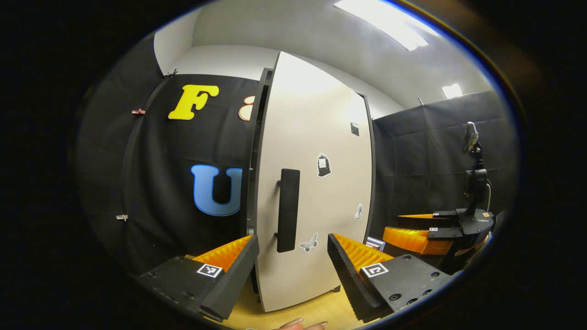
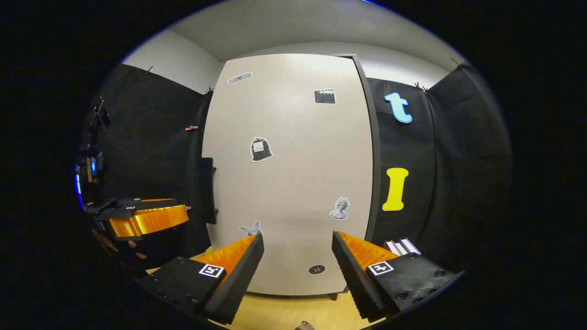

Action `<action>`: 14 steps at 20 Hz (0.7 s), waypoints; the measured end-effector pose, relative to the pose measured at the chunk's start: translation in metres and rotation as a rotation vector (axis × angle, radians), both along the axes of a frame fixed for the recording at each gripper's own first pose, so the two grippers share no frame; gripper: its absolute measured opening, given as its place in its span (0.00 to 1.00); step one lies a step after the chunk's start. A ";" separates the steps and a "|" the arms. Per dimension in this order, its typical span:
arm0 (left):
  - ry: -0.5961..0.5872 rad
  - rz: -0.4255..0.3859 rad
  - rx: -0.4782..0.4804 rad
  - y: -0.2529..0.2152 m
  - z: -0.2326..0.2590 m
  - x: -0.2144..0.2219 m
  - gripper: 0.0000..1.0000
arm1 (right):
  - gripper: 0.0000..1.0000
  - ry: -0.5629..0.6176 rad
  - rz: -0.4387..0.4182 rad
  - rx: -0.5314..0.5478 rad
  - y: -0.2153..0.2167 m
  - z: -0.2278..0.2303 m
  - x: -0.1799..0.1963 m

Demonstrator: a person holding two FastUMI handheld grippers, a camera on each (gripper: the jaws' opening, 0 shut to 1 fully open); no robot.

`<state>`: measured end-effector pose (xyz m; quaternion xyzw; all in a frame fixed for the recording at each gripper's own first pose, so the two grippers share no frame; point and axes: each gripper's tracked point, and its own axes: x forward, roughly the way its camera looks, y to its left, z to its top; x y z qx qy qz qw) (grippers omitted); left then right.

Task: Open the cabinet door with the right hand, grasp the bottle in the cabinet with the left hand and place it on the coaster, then close the cabinet door with the right hand.

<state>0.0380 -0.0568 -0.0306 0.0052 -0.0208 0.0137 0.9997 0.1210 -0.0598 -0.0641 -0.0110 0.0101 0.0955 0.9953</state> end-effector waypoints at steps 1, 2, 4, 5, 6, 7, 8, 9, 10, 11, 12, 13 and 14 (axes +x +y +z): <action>0.003 -0.006 -0.003 -0.004 -0.002 0.001 0.94 | 0.97 0.003 -0.004 0.003 -0.002 0.000 0.001; 0.007 -0.012 -0.003 -0.006 -0.003 0.003 0.94 | 0.97 0.003 -0.006 0.004 -0.003 0.001 0.003; 0.008 -0.010 0.009 -0.005 -0.002 0.007 0.94 | 0.97 0.005 -0.007 -0.001 -0.005 0.002 0.005; 0.009 -0.009 0.012 -0.005 -0.002 0.009 0.94 | 0.97 -0.008 -0.009 -0.004 -0.006 0.006 0.005; 0.010 -0.012 0.009 -0.004 -0.002 0.012 0.94 | 0.98 -0.024 -0.016 -0.006 -0.009 0.010 0.006; 0.014 -0.017 0.002 -0.005 -0.004 0.015 0.95 | 0.98 -0.035 -0.019 -0.008 -0.011 0.012 0.006; 0.019 -0.025 -0.006 -0.006 -0.005 0.018 0.95 | 0.97 -0.038 -0.018 -0.010 -0.011 0.012 0.007; 0.021 -0.032 -0.015 -0.007 -0.008 0.018 0.95 | 0.97 -0.039 -0.020 -0.013 -0.012 0.012 0.006; 0.024 -0.038 -0.022 -0.007 -0.008 0.019 0.95 | 0.98 -0.043 -0.024 -0.017 -0.014 0.012 0.006; 0.024 -0.039 -0.021 -0.008 -0.008 0.019 0.95 | 0.98 -0.044 -0.026 -0.020 -0.015 0.012 0.005; 0.025 -0.035 -0.014 -0.007 -0.008 0.020 0.95 | 0.97 -0.043 -0.028 -0.020 -0.015 0.012 0.006; 0.027 -0.026 -0.003 -0.007 -0.008 0.021 0.95 | 0.98 -0.043 -0.030 -0.019 -0.015 0.012 0.006; 0.030 -0.019 0.005 -0.006 -0.008 0.022 0.95 | 0.97 -0.042 -0.028 -0.014 -0.015 0.012 0.006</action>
